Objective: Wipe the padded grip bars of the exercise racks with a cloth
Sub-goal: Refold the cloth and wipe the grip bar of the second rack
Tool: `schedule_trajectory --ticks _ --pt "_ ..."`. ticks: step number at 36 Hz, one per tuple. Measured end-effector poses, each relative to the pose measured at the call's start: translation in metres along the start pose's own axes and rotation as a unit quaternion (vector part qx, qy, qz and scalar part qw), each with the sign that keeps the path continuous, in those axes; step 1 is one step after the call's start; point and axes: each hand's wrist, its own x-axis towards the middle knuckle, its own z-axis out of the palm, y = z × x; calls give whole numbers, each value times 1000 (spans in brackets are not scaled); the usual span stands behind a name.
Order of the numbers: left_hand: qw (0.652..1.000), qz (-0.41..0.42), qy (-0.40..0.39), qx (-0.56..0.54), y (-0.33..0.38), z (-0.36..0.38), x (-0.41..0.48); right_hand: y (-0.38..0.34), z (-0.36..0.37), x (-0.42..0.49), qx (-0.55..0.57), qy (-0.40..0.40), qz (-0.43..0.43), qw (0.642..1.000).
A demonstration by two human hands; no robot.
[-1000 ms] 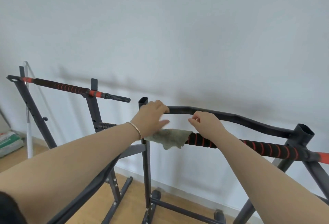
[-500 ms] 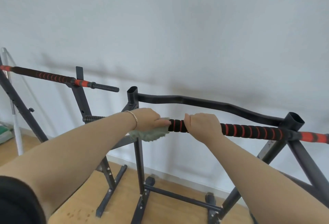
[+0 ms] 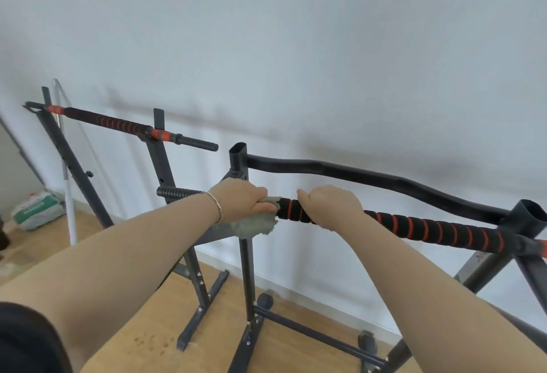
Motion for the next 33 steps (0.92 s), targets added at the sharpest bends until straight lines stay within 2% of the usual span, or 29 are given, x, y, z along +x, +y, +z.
schedule_trajectory --ticks 1,2,4,5,8,10,12,16,18,20,22,23,24,25,27,28,30,31,33 --pt "1000 -8 -1 0 -6 0 -2 1 10 -7 -85 55 -47 994" --pt "1000 -15 -3 4 -10 0 -4 2 19 -15 -110 106 -62 986" --pt "1000 -15 1 23 -14 4 -6 3 31 -25 -40 200 -56 977" --pt "999 -14 7 31 -14 6 -6 2 35 -27 -67 224 -46 971" --pt "999 -18 29 16 -13 11 -5 -5 25 -18 -130 145 -10 981" --pt "999 -15 30 7 -13 10 -2 -11 1 -3 -60 51 80 994" --pt "1000 -7 25 0 -14 10 0 -21 -19 13 35 -43 119 991" --pt "1000 8 23 -16 -16 10 2 -46 -29 23 188 -193 152 951" --pt "999 16 19 -26 -17 10 2 -49 -21 27 206 -202 172 942" --pt "999 26 12 -37 -18 9 3 -49 -14 27 202 -152 162 954" --pt "998 31 2 -55 -21 9 3 -44 -6 21 86 -56 80 992" --pt "997 33 -7 -70 -24 9 2 -42 5 16 -13 15 13 1000" --pt "995 37 -20 -90 -27 8 2 -43 17 7 -96 92 -33 991" --pt "992 43 -36 -111 -30 8 1 -45 26 -5 -118 155 -49 980" --pt "988 58 -58 -134 -32 7 1 -47 40 -21 -93 248 -40 963" --pt "987 63 -60 -136 -32 8 1 -46 43 -21 -95 262 -29 960" --pt "987 63 -52 -139 -31 10 3 -48 36 -11 -141 233 -22 962" --pt "988 62 -47 -136 -30 11 3 -49 27 -2 -134 171 15 976" --pt "990 64 -35 -124 -29 12 4 -49 5 11 -12 17 103 994"
